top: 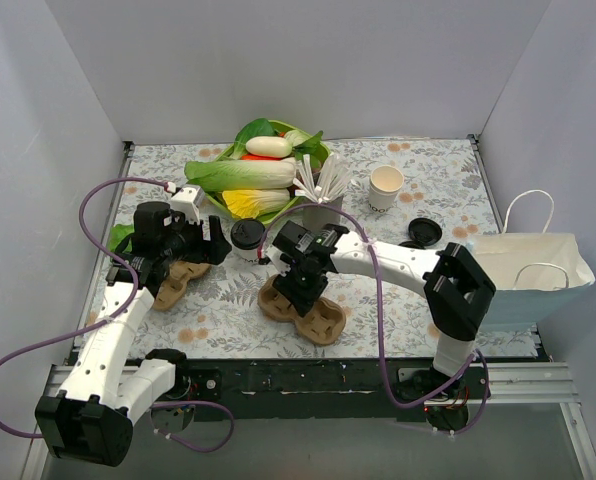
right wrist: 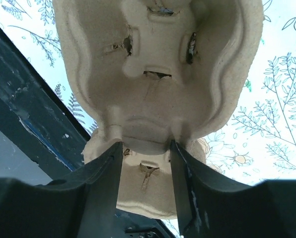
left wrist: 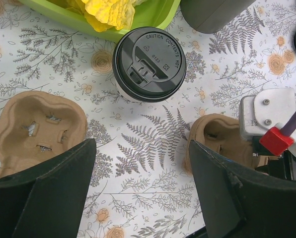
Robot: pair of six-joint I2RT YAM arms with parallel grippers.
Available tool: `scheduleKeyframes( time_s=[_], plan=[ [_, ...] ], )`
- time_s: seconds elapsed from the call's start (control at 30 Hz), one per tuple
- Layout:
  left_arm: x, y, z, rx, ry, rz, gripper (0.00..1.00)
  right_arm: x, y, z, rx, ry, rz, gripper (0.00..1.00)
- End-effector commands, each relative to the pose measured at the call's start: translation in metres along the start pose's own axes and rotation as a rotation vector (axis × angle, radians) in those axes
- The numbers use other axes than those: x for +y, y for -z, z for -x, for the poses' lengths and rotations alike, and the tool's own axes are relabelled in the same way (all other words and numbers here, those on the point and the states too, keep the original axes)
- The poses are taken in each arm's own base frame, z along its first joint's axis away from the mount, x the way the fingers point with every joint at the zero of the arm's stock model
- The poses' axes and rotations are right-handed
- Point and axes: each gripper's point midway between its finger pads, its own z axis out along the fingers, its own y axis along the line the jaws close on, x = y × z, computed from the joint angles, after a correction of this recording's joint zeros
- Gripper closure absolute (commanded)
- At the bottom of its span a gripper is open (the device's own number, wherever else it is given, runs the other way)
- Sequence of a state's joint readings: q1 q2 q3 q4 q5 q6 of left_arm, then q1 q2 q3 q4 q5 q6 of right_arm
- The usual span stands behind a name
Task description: Pack the takeout coffee
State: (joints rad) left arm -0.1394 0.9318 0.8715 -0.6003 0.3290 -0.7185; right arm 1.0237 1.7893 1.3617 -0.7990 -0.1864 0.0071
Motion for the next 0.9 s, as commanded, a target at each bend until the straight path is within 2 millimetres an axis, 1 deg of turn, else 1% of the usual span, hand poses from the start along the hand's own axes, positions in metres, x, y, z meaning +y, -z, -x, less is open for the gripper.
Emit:
scheduleKeyframes(
  time_s=[0.0, 0.03, 0.13, 0.17, 0.23, 0.27, 0.33, 0.37, 0.4, 0.43, 0.5, 0.57, 0.6, 0.63, 0.7, 0.77, 0.8, 0.83, 0.87],
  plan=[
    [-0.001, 0.001, 0.004, -0.023, -0.011, -0.007, 0.24, 0.0, -0.003, 0.007, 0.003, 0.028, -0.04, 0.55],
    [0.0, 0.001, 0.004, -0.022, -0.01, -0.005, 0.24, -0.002, -0.002, 0.008, 0.001, 0.029, -0.052, 0.58],
    [0.0, 0.0, 0.003, -0.022, -0.012, -0.005, 0.24, -0.004, 0.0, 0.01, -0.008, 0.069, -0.065, 0.76],
    [0.0, 0.0, 0.004, -0.024, -0.013, -0.007, 0.24, -0.005, 0.002, 0.011, -0.013, 0.073, -0.069, 0.84],
    [0.0, -0.001, 0.004, -0.024, -0.014, -0.01, 0.24, -0.005, 0.009, 0.016, -0.035, 0.093, -0.077, 0.9],
    [0.0, -0.002, 0.003, -0.021, -0.015, -0.008, 0.24, -0.005, 0.012, 0.018, -0.044, 0.101, -0.078, 0.98],
    [0.0, -0.003, 0.002, -0.017, -0.016, -0.011, 0.24, -0.005, 0.022, 0.025, -0.074, 0.117, -0.079, 0.99],
    [0.001, -0.004, 0.0, -0.016, -0.016, -0.009, 0.24, -0.004, 0.024, 0.026, -0.079, 0.113, -0.06, 0.97],
    [0.002, -0.005, -0.001, -0.017, -0.016, -0.009, 0.24, -0.004, 0.027, 0.027, -0.086, 0.1, -0.051, 0.87],
    [0.002, -0.006, -0.002, -0.013, -0.015, -0.01, 0.24, 0.0, 0.027, 0.026, -0.086, 0.089, -0.022, 0.78],
    [0.002, -0.008, -0.003, -0.012, -0.013, -0.015, 0.24, 0.002, 0.027, 0.023, -0.08, 0.096, -0.009, 0.75],
    [0.002, -0.01, -0.002, -0.01, -0.014, -0.019, 0.24, -0.002, 0.023, 0.019, -0.065, 0.103, -0.02, 0.7],
    [0.002, -0.011, -0.002, -0.009, -0.014, -0.021, 0.24, -0.005, 0.022, 0.018, -0.06, 0.102, -0.026, 0.67],
    [0.001, -0.012, -0.003, -0.006, -0.013, -0.024, 0.24, -0.011, 0.022, 0.018, -0.059, 0.097, -0.043, 0.62],
    [0.001, -0.013, -0.003, -0.001, -0.014, -0.031, 0.24, -0.021, 0.022, 0.019, -0.061, 0.073, -0.049, 0.61],
    [0.001, -0.014, -0.005, 0.005, -0.012, -0.032, 0.24, -0.024, 0.023, 0.021, -0.067, 0.066, -0.041, 0.6],
    [0.001, -0.014, -0.005, 0.007, -0.012, -0.034, 0.24, -0.028, 0.023, 0.021, -0.065, 0.07, -0.045, 0.59],
    [0.001, -0.013, -0.005, 0.007, -0.013, -0.034, 0.24, -0.032, 0.024, 0.022, -0.069, 0.074, -0.054, 0.55],
    [0.0, -0.014, -0.005, 0.005, -0.014, -0.037, 0.24, -0.036, 0.024, 0.023, -0.074, 0.079, -0.067, 0.53]
  ],
)
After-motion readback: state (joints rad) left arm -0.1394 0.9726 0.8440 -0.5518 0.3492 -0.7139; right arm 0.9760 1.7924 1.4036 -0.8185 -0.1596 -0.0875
